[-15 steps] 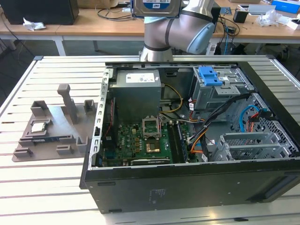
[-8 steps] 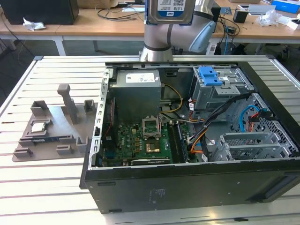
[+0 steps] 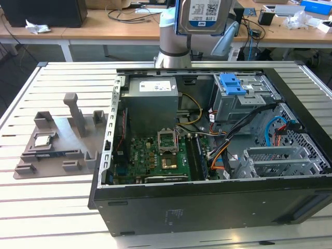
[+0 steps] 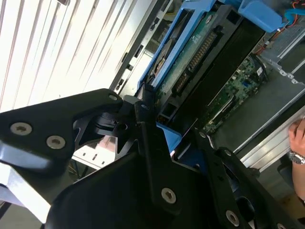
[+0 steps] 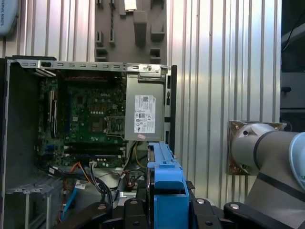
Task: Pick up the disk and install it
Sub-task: 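Pick up the disk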
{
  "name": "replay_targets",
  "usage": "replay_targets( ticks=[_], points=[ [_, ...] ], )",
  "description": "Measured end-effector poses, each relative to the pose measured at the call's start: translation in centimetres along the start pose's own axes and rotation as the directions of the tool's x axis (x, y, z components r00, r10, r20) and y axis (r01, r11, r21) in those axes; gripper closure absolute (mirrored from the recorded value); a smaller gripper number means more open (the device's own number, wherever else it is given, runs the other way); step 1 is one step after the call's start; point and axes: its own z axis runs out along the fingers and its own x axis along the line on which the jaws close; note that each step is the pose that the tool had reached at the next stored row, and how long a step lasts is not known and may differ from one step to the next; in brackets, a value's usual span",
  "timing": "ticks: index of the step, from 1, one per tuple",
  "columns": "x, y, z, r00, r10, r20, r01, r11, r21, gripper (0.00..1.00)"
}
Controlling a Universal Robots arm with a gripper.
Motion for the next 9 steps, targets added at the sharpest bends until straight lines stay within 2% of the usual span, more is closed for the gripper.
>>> replay_targets(
  ticks=[1,3,5,9],
  points=[
    [0.01,-0.26,0.14,1.0,0.0,-0.0001,0.0,1.0,-0.0003,0.64],
    [0.07,-1.51,0.92,1.0,0.0,-0.0004,0.0,1.0,-0.0016,0.64],
    [0.19,-1.83,1.34,1.0,0.0,-0.0002,0.0,1.0,-0.0018,0.64],
    [1.93,-1.92,2.05,1.0,0.0,0.0032,0.0,1.0,-0.0018,0.64]
  ],
)
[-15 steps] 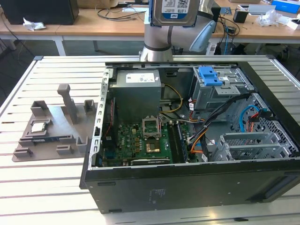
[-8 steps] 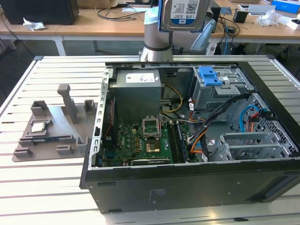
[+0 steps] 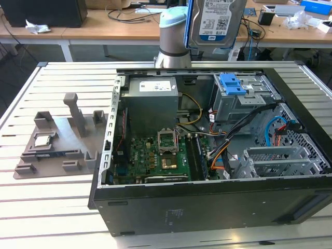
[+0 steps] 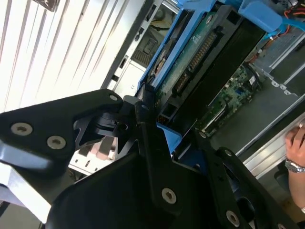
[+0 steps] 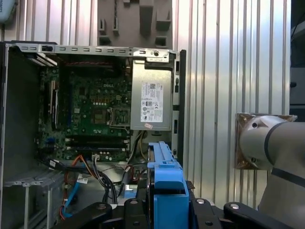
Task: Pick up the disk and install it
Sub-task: 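Pick up the disk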
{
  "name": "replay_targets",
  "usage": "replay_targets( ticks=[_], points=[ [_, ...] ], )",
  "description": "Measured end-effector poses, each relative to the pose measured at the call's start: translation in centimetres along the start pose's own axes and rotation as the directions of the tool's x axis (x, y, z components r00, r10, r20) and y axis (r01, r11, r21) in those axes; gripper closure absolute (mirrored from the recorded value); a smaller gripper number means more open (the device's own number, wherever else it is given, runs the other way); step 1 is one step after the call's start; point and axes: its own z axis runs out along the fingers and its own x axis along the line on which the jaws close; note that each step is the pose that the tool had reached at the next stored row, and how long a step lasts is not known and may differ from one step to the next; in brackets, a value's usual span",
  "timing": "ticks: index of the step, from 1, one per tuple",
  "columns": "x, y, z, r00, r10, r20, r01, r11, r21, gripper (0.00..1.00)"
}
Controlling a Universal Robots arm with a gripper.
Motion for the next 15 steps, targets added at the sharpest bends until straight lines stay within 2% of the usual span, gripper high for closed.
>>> replay_targets(
  ticks=[2,3,5,6,7,9,12,13,15],
  points=[
    [0.94,0.0,0.27,1.0,0.0,0.0057,0.0,1.0,0.0002,0.64],
    [1.58,0.01,0.42,0.9999,0.0,0.0115,0.0,1.0,0.0004,0.64],
    [2.29,0.01,0.56,0.9997,-0.001,0.0229,0.001,1.0,0.0007,0.64],
    [2.99,0.01,0.65,0.9991,-0.002,0.0425,0.002,1.0,0.0013,0.64],
    [3.47,0.02,0.66,0.9979,-0.003,0.0654,0.002,1.0,0.0021,0.64],
    [3.62,0.03,0.71,0.9976,-0.003,0.0685,0.002,1.0,0.0024,0.64],
    [3.62,0.02,0.72,0.9978,-0.002,0.0659,0.001,1.0,0.0022,0.64],
    [3.62,0.01,0.76,0.998,0.003,0.0635,-0.003,1.0,0.0022,0.64],
    [3.63,0.01,0.96,0.9977,0.025,0.0633,-0.025,0.9997,0.0029,0.64]
  ],
)
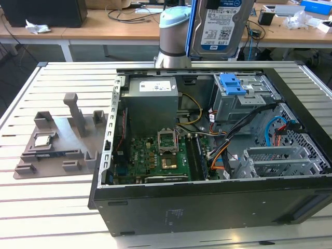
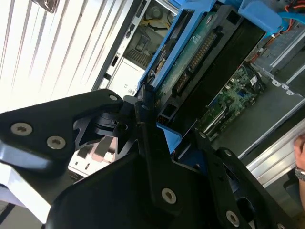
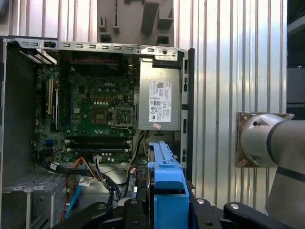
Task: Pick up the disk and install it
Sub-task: 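Pick up the disk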
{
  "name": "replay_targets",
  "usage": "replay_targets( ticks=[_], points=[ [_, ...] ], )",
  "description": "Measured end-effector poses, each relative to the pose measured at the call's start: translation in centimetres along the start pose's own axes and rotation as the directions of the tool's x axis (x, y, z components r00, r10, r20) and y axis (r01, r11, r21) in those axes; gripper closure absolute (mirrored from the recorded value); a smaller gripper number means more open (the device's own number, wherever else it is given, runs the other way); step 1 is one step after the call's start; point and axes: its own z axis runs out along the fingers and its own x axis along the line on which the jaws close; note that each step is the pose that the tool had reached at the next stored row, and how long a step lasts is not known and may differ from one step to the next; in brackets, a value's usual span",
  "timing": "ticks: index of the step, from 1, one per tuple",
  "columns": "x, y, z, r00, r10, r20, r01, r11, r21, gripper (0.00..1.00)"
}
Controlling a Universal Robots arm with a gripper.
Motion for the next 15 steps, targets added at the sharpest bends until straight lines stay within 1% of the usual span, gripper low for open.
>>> replay_targets(
  ticks=[2,3,8,11,12,15],
  points=[
    [0.04,-0.02,0.5,0.9988,0.048,0.0017,-0.048,0.9988,0.0045,0.64],
    [0.06,-0.02,0.59,0.9984,0.056,0.0022,-0.056,0.9984,0.0052,0.64],
    [0.06,-0.02,0.65,0.9984,0.056,0.0022,-0.056,0.9984,0.0053,0.64],
    [0.11,-0.04,1.25,0.9984,0.056,0.0018,-0.056,0.9984,0.0052,0.64],
    [0.15,-0.05,1.64,0.9984,0.056,0.0021,-0.056,0.9984,0.0053,0.64],
    [0.21,-0.07,2.2,0.9984,0.056,0.0019,-0.056,0.9984,0.0052,0.64]
  ],
)
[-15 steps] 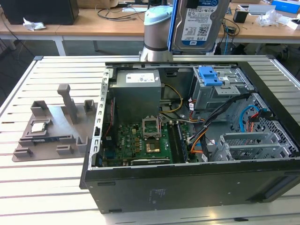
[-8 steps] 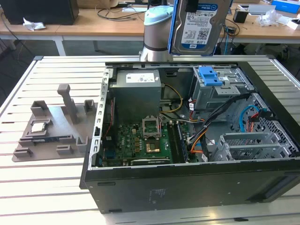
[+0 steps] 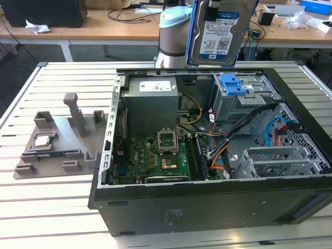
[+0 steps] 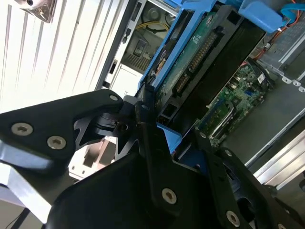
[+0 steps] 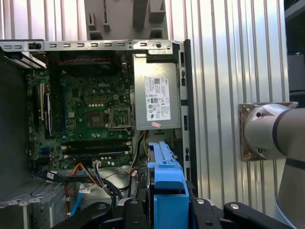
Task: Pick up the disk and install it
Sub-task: 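Pick up the disk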
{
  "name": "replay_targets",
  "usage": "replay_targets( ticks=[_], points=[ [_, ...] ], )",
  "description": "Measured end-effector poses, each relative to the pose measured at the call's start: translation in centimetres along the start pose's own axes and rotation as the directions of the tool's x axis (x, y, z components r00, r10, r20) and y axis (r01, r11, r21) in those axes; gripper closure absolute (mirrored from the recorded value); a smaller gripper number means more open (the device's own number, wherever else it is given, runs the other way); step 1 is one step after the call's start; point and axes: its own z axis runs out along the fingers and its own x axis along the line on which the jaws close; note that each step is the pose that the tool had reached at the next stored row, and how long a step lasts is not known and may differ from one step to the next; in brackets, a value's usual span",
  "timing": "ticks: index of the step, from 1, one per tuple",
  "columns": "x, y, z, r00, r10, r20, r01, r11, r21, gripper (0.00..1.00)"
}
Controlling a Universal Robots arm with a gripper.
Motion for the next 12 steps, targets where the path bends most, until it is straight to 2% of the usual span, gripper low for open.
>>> replay_targets(
  ticks=[2,5,9,12],
  points=[
    [0.04,-0.01,0.37,1.0,0.0,0.0,0.0,1.0,-0.0001,0.64],
    [0.22,-0.03,0.43,1.0,0.0,-0.0011,0.0,1.0,0.0,0.64],
    [1.13,-0.07,0.46,1.0,0.0,-0.001,0.0,1.0,0.0,0.64],
    [1.39,-0.09,0.52,1.0,0.0,-0.0009,0.0,1.0,0.0,0.64]
  ],
)
